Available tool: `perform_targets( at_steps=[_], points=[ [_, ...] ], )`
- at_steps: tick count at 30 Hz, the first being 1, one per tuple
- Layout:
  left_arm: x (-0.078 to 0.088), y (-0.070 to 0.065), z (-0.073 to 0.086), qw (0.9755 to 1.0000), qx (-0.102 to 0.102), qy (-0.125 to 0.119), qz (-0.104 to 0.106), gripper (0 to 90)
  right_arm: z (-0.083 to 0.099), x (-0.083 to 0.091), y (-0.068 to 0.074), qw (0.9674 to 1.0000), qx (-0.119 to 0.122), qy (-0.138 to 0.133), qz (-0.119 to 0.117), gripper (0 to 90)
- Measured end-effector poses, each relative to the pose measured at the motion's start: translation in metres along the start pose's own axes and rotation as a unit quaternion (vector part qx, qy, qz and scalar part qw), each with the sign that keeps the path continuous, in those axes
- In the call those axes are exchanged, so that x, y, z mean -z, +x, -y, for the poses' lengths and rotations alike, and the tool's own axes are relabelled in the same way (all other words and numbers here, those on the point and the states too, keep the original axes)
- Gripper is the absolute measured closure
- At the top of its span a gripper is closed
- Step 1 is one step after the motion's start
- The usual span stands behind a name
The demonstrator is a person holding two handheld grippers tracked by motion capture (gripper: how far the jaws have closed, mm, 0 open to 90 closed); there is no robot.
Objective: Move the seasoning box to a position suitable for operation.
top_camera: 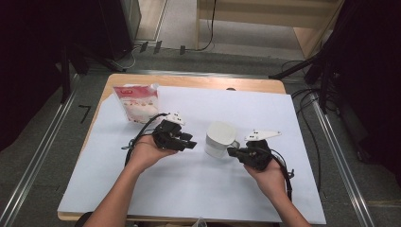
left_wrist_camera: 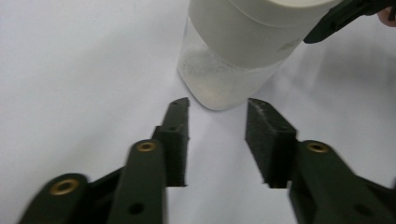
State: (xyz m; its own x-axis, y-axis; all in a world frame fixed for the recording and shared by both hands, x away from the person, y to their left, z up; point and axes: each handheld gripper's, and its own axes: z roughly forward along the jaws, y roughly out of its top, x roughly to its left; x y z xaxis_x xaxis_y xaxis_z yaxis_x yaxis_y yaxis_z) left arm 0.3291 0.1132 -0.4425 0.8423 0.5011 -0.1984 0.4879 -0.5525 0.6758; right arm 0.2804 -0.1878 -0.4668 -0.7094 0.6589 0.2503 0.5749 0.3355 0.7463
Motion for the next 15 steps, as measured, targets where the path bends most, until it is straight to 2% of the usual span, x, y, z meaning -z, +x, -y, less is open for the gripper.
perform_targets(
  at_steps=[2, 3, 6, 8, 11, 13, 15],
  points=[
    [0.000, 0.000, -0.003, 0.9999, 0.005, -0.010, -0.001, 76.4, 0.000, 0.002, -0.003, 1.0000, -0.005, -0.003, 0.001, 90.0],
    [-0.001, 0.001, -0.005, 0.9999, 0.009, -0.010, 0.005, 79.1, -0.001, 0.003, -0.004, 1.0000, -0.008, -0.004, 0.002, 90.0],
    [-0.005, 0.000, -0.012, 0.9999, 0.008, 0.003, 0.011, 88.1, -0.003, 0.009, -0.008, 0.9998, -0.013, -0.016, 0.003, 90.0],
    [-0.009, -0.001, -0.016, 0.9999, -0.001, 0.008, 0.010, 89.4, -0.003, 0.010, -0.008, 0.9998, -0.010, -0.015, 0.004, 90.0],
    [-0.017, 0.001, -0.018, 0.9998, -0.001, 0.010, 0.015, 90.0, -0.004, 0.011, -0.009, 0.9999, -0.010, -0.011, 0.004, 90.0],
    [-0.022, 0.000, -0.019, 0.9999, -0.001, 0.013, 0.008, 90.0, -0.003, 0.010, -0.009, 0.9999, -0.009, -0.004, 0.005, 90.0],
    [-0.025, 0.000, -0.020, 1.0000, -0.002, 0.003, 0.008, 90.0, -0.003, 0.009, -0.010, 0.9999, -0.006, -0.004, 0.009, 90.0]
  ],
)
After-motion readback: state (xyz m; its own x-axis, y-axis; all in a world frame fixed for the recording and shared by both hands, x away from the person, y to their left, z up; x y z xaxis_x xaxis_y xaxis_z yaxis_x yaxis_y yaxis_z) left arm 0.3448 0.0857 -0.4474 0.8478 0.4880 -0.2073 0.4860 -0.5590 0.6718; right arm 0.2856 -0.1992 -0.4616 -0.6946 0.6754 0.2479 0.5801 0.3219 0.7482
